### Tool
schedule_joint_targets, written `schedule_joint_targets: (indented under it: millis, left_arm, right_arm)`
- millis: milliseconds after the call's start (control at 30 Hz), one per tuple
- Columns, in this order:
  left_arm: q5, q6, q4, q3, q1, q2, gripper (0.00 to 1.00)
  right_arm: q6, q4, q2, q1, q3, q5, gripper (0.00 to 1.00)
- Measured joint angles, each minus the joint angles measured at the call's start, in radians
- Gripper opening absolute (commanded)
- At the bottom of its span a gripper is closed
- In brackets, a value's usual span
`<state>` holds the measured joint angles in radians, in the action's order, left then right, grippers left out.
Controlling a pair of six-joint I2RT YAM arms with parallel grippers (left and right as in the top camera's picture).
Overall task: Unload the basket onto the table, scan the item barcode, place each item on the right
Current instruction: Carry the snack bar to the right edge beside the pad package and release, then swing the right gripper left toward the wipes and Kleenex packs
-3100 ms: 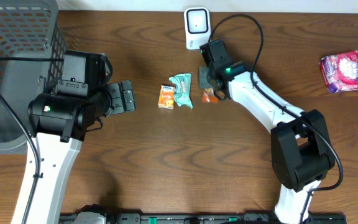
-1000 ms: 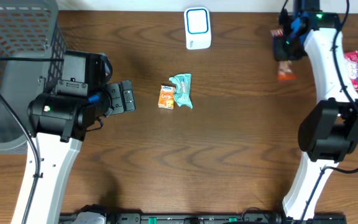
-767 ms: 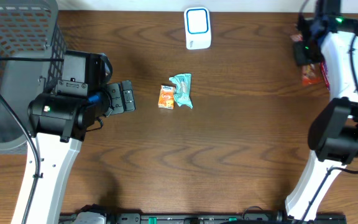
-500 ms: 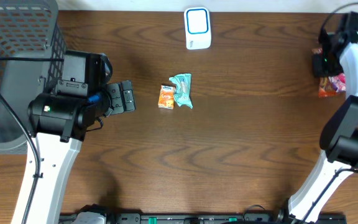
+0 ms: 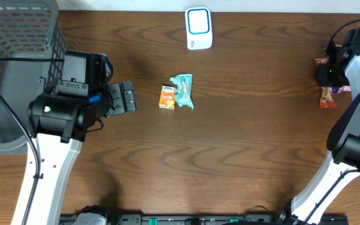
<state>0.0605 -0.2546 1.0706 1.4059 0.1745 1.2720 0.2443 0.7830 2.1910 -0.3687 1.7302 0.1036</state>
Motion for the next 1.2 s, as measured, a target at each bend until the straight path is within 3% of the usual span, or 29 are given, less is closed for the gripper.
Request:
schedule_joint_targets:
  millis: [67, 100, 233, 267, 400, 500, 933, 1200]
  left_arm:
    - [0.000, 0.000, 0.000, 0.000, 0.000, 0.000, 0.98]
    - [0.000, 0.000, 0.000, 0.000, 0.000, 0.000, 0.98]
    - [0.000, 0.000, 0.000, 0.000, 0.000, 0.000, 0.98]
    - [0.000, 0.000, 0.000, 0.000, 0.000, 0.000, 0.98]
    - [0.000, 0.000, 0.000, 0.000, 0.000, 0.000, 0.98]
    - [0.000, 0.000, 0.000, 0.000, 0.000, 0.000, 0.98]
    - [0.000, 0.000, 0.000, 0.000, 0.000, 0.000, 0.98]
    - [0.000, 0.000, 0.000, 0.000, 0.000, 0.000, 0.98]
  right_arm:
    - [-0.030, -0.004, 0.000, -0.002, 0.000, 0.018, 0.13]
    - [-0.045, -0.005, 0.000, -0.002, 0.000, 0.034, 0.19]
    - [-0.089, 0.032, 0.000, -0.004, 0.026, 0.092, 0.58]
    - [-0.094, 0.040, 0.000, -0.004, 0.039, 0.095, 0.63]
    - [-0.124, 0.063, -0.001, -0.004, 0.090, 0.054, 0.68]
    - [-0.145, 0.072, -0.023, -0.001, 0.103, -0.021, 0.99]
    - [-0.158, 0.131, -0.283, 0.073, 0.121, -0.376, 0.99]
    - [-0.163, 0.251, -0.304, 0.167, 0.122, -0.697, 0.99]
